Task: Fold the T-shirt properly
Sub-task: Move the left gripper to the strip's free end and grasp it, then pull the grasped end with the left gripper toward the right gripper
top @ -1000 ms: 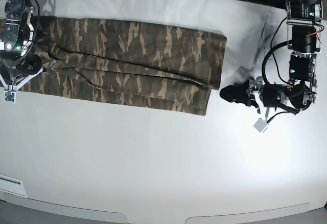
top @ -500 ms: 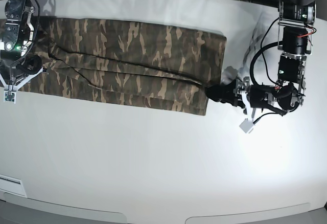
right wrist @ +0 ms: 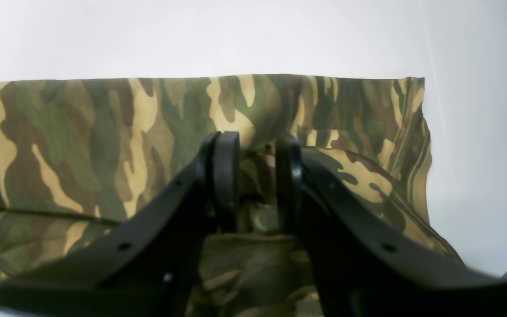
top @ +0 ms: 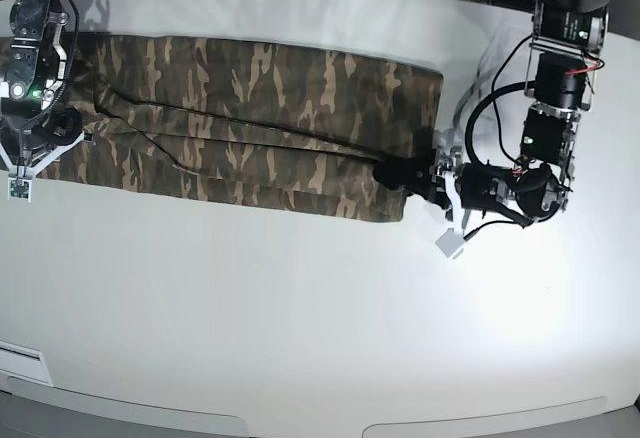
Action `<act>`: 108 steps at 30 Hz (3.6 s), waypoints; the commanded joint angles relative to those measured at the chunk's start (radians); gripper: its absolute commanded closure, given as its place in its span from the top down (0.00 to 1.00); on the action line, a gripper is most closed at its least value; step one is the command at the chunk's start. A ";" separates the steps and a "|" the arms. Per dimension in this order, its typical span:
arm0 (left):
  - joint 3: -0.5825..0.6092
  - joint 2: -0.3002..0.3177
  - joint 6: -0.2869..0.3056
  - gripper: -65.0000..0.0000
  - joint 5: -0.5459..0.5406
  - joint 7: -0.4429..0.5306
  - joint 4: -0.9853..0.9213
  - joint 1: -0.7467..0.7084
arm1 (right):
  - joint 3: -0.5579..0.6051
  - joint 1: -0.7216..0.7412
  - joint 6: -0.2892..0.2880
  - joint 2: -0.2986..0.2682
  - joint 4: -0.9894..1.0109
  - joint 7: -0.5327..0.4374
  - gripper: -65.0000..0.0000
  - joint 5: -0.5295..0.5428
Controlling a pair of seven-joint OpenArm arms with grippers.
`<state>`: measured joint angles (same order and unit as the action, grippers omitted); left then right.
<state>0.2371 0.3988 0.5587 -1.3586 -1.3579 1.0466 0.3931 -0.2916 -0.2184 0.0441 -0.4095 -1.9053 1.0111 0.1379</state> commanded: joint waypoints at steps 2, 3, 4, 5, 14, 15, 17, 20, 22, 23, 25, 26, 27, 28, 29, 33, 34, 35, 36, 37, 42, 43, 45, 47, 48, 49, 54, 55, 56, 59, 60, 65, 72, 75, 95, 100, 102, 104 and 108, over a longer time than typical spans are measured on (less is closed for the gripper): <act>0.010 -0.025 -0.009 0.55 0.046 -0.038 -0.001 -0.002 | -0.010 0.011 0.004 -0.017 -0.016 -0.016 0.26 -0.013; 0.010 -0.036 -0.010 0.55 0.046 -0.038 -0.001 -0.002 | -0.010 0.011 0.005 -0.017 -0.016 -0.016 0.26 -0.013; 0.010 -0.048 -0.009 0.55 0.046 -0.038 -0.001 -0.002 | -0.010 0.011 0.004 -0.017 -0.016 -0.016 0.26 -0.013; 0.010 -0.059 -0.009 0.55 0.046 -0.038 -0.001 -0.002 | -0.010 0.011 0.004 -0.017 -0.016 -0.016 0.26 -0.013; 0.010 -0.063 -0.036 0.00 0.133 -0.025 -0.001 0.021 | -0.010 0.011 0.004 -0.018 -0.016 -0.016 0.26 -0.012; 0.009 -0.053 -0.040 0.00 0.137 -0.019 -0.001 0.027 | -0.010 0.011 0.004 -0.018 -0.016 -0.016 0.26 -0.011; 0.010 -0.029 -0.040 0.00 0.136 -0.018 -0.001 0.043 | -0.010 0.012 0.003 -0.018 -0.016 -0.023 0.26 -0.012; 0.009 0.014 -0.040 0.00 0.136 -0.018 -0.001 0.070 | -0.010 0.014 -0.050 -0.018 -0.019 -0.026 0.26 -0.006; 0.009 0.043 -0.040 0.00 0.136 -0.015 -0.001 0.085 | -0.010 0.014 -0.094 -0.018 -0.023 -0.032 0.26 0.005; 0.009 0.058 -0.040 0.00 0.136 -0.012 -0.001 0.091 | -0.010 0.014 -0.110 -0.020 -0.027 -0.032 0.26 0.021; 0.008 0.086 -0.040 0.00 0.136 -0.011 -0.001 0.101 | -0.010 0.014 -0.163 -0.020 -0.045 -0.034 0.25 0.071; 0.007 0.100 -0.040 0.00 0.135 -0.011 -0.001 0.104 | -0.010 0.014 -0.200 -0.020 -0.059 -0.035 0.23 0.104; 0.003 0.113 -0.040 0.00 0.135 -0.011 -0.001 0.104 | -0.010 0.014 -0.238 -0.020 -0.073 -0.035 0.19 0.142; -0.004 0.126 -0.040 0.00 0.135 -0.011 -0.001 0.103 | -0.010 0.013 -0.277 -0.020 -0.086 -0.034 0.11 0.179; -0.011 0.139 -0.040 0.00 0.135 -0.011 -0.001 0.102 | -0.010 0.013 -0.307 -0.020 -0.093 -0.031 0.01 0.210; -0.027 0.198 -0.040 0.00 0.109 -0.011 -0.001 0.103 | -0.009 -0.005 -0.348 -0.017 -0.079 -0.043 0.00 0.252; -0.031 0.212 -0.040 0.00 0.097 -0.013 -0.001 0.103 | -0.009 -0.010 -0.352 -0.015 -0.066 -0.043 0.00 0.252; -0.035 0.224 -0.040 0.00 0.080 -0.018 -0.001 0.103 | -0.009 -0.012 -0.351 -0.013 -0.050 -0.050 0.00 0.252; -0.040 0.234 -0.037 0.00 0.061 -0.027 -0.001 0.103 | -0.009 -0.017 -0.350 -0.011 -0.028 -0.063 0.00 0.256; -0.047 0.240 -0.031 0.00 0.043 -0.035 -0.001 0.103 | -0.009 -0.019 -0.350 -0.007 -0.003 -0.079 0.00 0.262; -0.076 0.244 -0.007 0.00 -0.061 -0.038 -0.001 0.103 | -0.009 -0.020 -0.390 0.014 0.134 -0.119 0.00 0.292; -0.080 0.244 0.003 0.00 -0.097 -0.038 -0.001 0.102 | -0.009 -0.019 -0.409 0.022 0.161 -0.122 0.00 0.288; -0.089 0.244 0.021 0.00 -0.125 -0.038 -0.001 0.103 | -0.009 -0.020 -0.423 0.039 0.203 -0.121 0.00 0.274; -0.097 0.240 0.025 0.00 -0.125 -0.038 0.000 0.105 | -0.009 -0.020 -0.423 0.052 0.229 -0.121 0.00 0.276; -0.101 0.236 0.025 0.00 -0.125 -0.038 0.000 0.106 | -0.009 -0.020 -0.422 0.057 0.235 -0.117 0.00 0.277; -0.103 0.232 0.024 0.00 -0.125 -0.038 0.000 0.106 | -0.009 -0.020 -0.421 0.061 0.237 -0.114 0.00 0.277; -0.103 0.217 0.018 0.00 -0.125 -0.038 0.000 0.098 | -0.009 -0.019 -0.421 0.066 0.237 -0.101 0.00 0.285; -0.103 0.214 0.018 0.00 -0.125 -0.038 0.000 0.097 | -0.009 -0.020 -0.421 0.066 0.237 -0.100 0.00 0.290; -0.103 0.209 0.018 0.00 -0.125 -0.038 0.000 0.095 | -0.009 -0.020 -0.422 0.066 0.237 -0.097 0.00 0.303; -0.103 0.179 0.017 0.00 -0.125 -0.038 0.000 0.096 | -0.009 -0.019 -0.422 0.066 0.237 -0.087 0.00 0.337; -0.103 0.163 0.017 0.00 -0.125 -0.038 0.000 0.096 | -0.009 -0.019 -0.422 0.066 0.237 -0.087 0.00 0.338; -0.103 0.063 0.017 0.00 -0.125 -0.038 0.000 0.095 | -0.009 -0.019 -0.434 0.067 0.237 -0.088 0.00 0.337; -0.103 -0.079 0.017 0.00 -0.125 -0.038 0.000 0.095 | -0.009 -0.019 -0.448 0.066 0.237 -0.092 0.00 0.330; -0.103 -0.139 0.018 0.00 -0.125 -0.038 0.000 0.095 | -0.009 -0.019 -0.448 0.066 0.237 -0.092 0.00 0.330; -0.103 -0.346 0.076 0.44 -0.125 -0.038 0.000 0.079 | -0.009 -0.019 -0.449 0.066 0.237 -0.083 0.00 0.330; -0.103 -0.351 0.025 0.68 -0.125 -0.038 0.000 0.078 | -0.009 -0.019 -0.469 0.066 0.237 -0.079 0.00 0.335; -0.103 -0.351 0.024 0.68 -0.125 -0.038 0.000 0.078 | -0.009 -0.019 -0.471 0.066 0.237 -0.079 0.00 0.334; -0.103 -0.351 0.025 0.67 -0.125 -0.038 0.000 0.079 | -0.009 -0.019 -0.471 0.066 0.237 -0.079 0.00 0.334; -0.103 -0.343 0.036 0.67 -0.125 -0.038 0.000 0.094 | -0.009 -0.019 -0.471 0.066 0.237 -0.079 0.00 0.334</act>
<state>0.1379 0.0540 0.5861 -1.4521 -1.4036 1.0325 0.4500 -0.3058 -0.2317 -0.4118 -0.3431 -1.6733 0.8669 0.4717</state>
